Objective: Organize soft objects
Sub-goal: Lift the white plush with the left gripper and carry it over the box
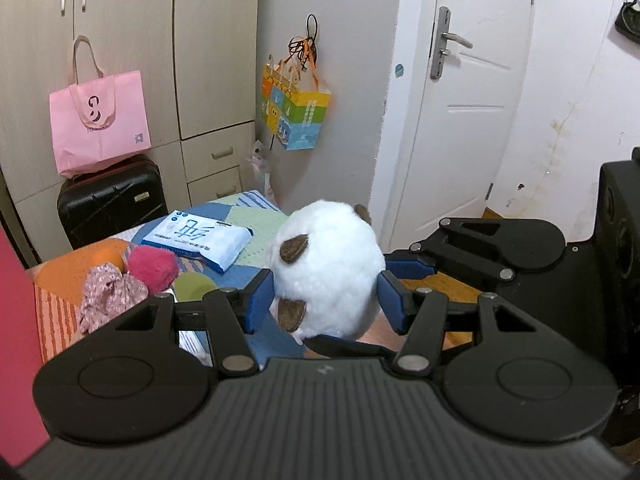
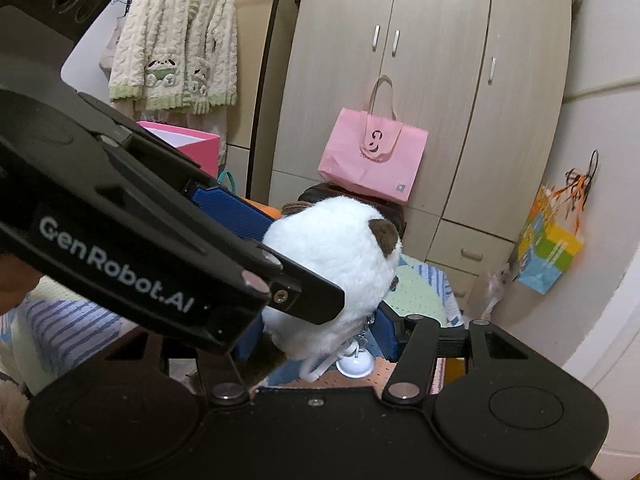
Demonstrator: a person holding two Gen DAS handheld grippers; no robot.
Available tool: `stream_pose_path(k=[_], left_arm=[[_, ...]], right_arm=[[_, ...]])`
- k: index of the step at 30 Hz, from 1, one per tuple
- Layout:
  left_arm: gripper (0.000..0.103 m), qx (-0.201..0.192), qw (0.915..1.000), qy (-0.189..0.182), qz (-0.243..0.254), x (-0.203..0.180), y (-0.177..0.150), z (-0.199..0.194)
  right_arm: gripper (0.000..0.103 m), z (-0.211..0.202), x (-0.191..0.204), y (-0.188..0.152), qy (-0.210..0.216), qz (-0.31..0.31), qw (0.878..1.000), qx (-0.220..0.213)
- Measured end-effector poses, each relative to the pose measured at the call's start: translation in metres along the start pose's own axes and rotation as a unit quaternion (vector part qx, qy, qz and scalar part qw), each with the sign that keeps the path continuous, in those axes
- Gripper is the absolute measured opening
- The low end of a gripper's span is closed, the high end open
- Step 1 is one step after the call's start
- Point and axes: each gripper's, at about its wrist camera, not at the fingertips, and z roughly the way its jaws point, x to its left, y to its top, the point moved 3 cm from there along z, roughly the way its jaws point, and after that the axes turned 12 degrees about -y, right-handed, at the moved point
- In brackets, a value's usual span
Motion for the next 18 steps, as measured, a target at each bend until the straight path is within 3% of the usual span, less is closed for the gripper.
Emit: stream_pose_path(k=[5, 10, 18], left_arm=[[0.055, 0.038, 0.9980, -0.009, -0.050, -0.005, -0.001, -0.017], [0.055, 0.046, 0.9977, -0.003, -0.050, -0.012, -0.008, -0.042], [0.059, 0.072, 0.9911, -0.013, -0.111, 0.002, -0.025, -0.086]], right_arm=[[0.062, -0.021, 0.009, 0.010, 0.007, -0.014, 1.000, 0.020], [0.062, -0.038, 0.025, 0.015, 0.019, -0.037, 0.999, 0.034], [0.062, -0.054, 0.052, 0.032, 0.085, -0.034, 0.993, 0.078]])
